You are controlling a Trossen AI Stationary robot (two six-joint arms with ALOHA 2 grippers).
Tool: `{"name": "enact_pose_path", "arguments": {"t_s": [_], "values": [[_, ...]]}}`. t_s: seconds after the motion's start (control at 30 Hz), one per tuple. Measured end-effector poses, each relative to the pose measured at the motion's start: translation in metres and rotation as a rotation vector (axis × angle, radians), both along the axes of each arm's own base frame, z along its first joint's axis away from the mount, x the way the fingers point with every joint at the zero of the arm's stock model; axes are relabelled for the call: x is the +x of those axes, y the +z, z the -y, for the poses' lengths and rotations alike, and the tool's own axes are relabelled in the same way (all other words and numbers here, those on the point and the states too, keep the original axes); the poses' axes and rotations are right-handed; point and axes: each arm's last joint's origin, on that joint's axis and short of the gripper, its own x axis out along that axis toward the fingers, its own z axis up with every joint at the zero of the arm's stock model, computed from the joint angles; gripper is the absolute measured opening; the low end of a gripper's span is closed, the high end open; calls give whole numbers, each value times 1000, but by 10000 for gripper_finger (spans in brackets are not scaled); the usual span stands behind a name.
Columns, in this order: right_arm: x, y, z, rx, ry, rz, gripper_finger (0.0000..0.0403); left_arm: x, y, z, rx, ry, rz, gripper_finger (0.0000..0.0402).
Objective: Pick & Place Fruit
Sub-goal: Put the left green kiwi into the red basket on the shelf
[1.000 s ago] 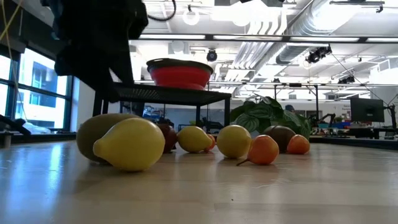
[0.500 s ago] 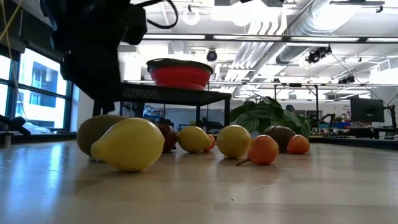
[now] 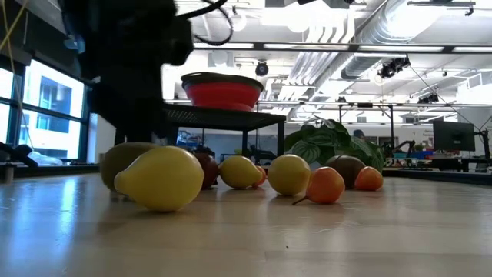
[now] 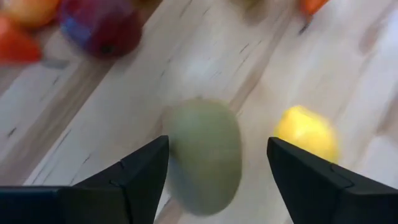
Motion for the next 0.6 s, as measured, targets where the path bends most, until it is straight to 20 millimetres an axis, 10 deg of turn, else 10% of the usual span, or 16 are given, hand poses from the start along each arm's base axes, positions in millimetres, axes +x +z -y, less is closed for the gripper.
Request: {"name": "enact_pose_path", "arguments": {"t_s": [0.6], "values": [[0, 0, 0, 0, 0, 2, 43, 6, -31, 5, -22, -32, -113, 269]]}}
